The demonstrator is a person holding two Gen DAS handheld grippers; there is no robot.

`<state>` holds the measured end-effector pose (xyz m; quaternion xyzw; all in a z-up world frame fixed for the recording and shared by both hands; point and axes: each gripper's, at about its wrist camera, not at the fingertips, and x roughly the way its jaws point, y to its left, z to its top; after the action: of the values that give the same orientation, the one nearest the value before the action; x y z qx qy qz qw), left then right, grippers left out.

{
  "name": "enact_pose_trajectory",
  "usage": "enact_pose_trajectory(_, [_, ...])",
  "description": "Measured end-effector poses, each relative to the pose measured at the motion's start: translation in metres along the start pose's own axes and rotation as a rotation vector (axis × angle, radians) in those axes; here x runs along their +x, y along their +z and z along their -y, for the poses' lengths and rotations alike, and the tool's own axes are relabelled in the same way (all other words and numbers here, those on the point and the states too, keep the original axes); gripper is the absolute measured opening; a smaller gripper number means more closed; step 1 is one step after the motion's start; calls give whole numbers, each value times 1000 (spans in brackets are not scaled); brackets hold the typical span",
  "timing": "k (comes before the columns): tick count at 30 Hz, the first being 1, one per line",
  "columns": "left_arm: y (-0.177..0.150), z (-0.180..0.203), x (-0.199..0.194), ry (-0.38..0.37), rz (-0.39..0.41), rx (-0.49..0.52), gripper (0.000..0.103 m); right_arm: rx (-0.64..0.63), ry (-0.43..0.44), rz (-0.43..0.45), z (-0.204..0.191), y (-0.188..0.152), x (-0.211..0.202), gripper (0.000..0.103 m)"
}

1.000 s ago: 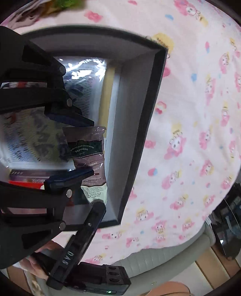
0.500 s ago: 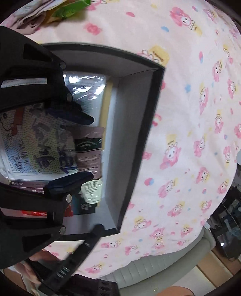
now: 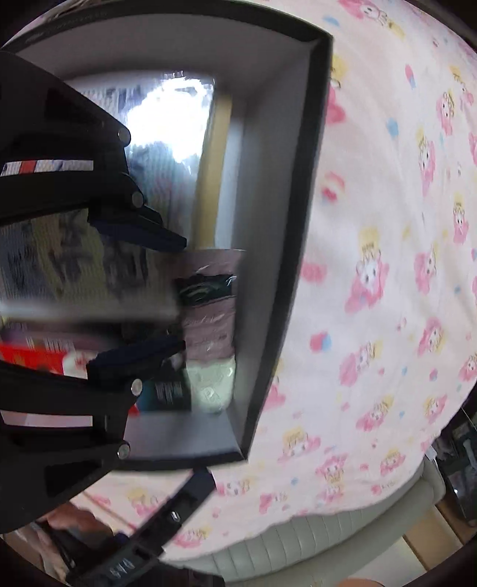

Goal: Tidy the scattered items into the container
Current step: 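Lower the hand-cream tube into the black box beside the packets, then open the left gripper and lift it out of the black box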

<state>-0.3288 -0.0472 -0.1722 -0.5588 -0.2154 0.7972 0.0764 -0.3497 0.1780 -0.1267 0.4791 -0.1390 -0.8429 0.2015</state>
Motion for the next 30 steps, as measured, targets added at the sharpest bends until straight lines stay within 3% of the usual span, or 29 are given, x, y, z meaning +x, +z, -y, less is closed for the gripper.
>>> enact_pose_trajectory(4, [1,-1,-10,62,66,0,46,-23,-57,34,0,2,-9,32])
enact_pose_trajectory(8, [11,-12,6,86,29,-52,43,-3,-43,51,4,5,-16,32])
enact_pose_trajectory(14, [15,15,30,45,-28,41,44,-2,-54,24,7,1,-8,32])
enact_pose_trajectory(16, [15,14,21,35,-3,24,43,2,-50,27,7,1,-10,32])
enact_pose_trajectory(20, [16,2,1,90,101,-23,43,15,-55,34,12,2,-13,32])
enact_pose_trajectory(24, [23,8,22,13,-19,-11,41,-2,-80,32,9,1,-10,32])
enact_pose_trajectory(26, [14,20,9,42,16,41,41,-27,-101,37,5,0,-13,32])
enact_pose_trajectory(30, [-11,46,-46,18,120,142,41,-94,-175,90,-17,-8,-44,32])
